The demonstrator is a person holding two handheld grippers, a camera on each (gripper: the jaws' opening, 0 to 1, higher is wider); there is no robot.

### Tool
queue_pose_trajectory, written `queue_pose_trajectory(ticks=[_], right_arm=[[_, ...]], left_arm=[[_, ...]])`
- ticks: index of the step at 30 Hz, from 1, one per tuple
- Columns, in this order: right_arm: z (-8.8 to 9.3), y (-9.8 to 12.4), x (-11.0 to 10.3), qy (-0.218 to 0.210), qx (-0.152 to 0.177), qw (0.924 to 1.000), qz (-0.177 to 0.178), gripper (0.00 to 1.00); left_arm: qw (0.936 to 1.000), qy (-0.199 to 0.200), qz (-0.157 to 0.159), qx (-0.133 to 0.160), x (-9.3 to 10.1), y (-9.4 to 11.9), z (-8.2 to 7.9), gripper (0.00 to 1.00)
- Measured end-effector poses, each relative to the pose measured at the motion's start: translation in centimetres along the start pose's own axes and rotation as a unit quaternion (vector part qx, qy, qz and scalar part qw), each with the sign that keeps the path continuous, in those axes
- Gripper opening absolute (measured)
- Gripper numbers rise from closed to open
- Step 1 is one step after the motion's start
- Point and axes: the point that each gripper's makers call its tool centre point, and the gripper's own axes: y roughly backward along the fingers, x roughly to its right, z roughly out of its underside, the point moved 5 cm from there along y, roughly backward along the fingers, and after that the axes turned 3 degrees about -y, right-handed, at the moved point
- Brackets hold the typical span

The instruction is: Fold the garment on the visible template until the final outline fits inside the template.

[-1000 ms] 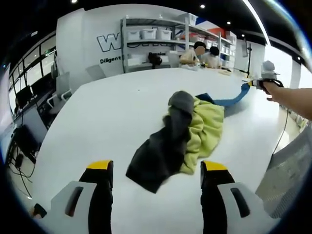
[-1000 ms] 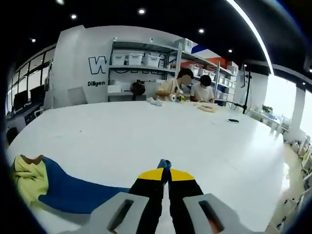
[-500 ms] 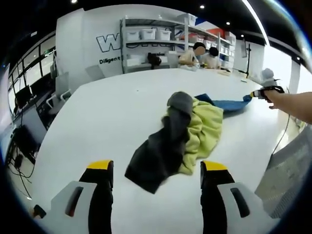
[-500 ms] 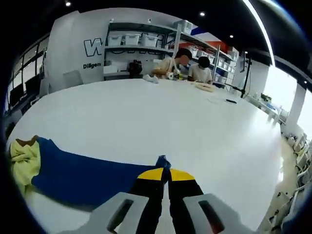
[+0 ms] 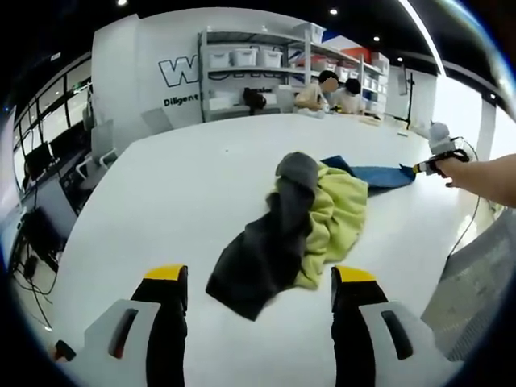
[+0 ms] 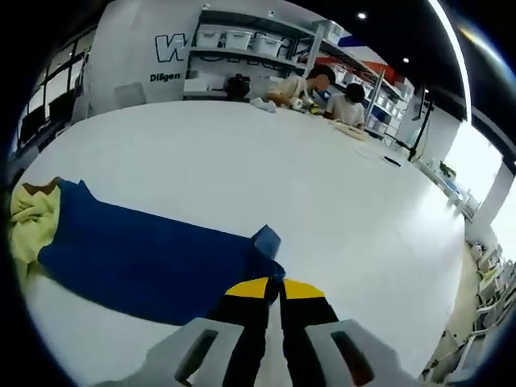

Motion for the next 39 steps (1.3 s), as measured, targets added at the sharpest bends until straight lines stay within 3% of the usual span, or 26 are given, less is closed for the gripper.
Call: queue_pose_trajectory(ticks=[8,19,29,31,39], right_arm=[[1.4,-0.3,-0.4,0.020,-0.025,0.9995,-0.007,0.06],[1.0,0.3,0.2,0.002,-0.010,0.9999,-0.001,0.07],[-2.7,3.3,0.6,-0.024,0.069,0.9973,0.006,0.07],[-4.4,4.4,0.3,-0.022,0.095,0.9952,0.003,0.08],[-7.4,5.5,-3.4,0.007,0.137,0.9899,-0.038,0.08]], left_arm=[[1.0000,-0.002,0.001,-0.001,0.1,0.0,0.0,0.67],[1.0000,-0.005,0.002,-0.001,0.2,0.0,0.0,0.67],[1.0000,-0.007,0.003,0.002,0.3,0.0,-0.1,0.67],[0.9999,-0.010,0.005,0.004,0.4,0.0,-0.2,0.67],[0.9998,-0.012,0.009,0.009,0.7,0.2,-0.6,0.67]])
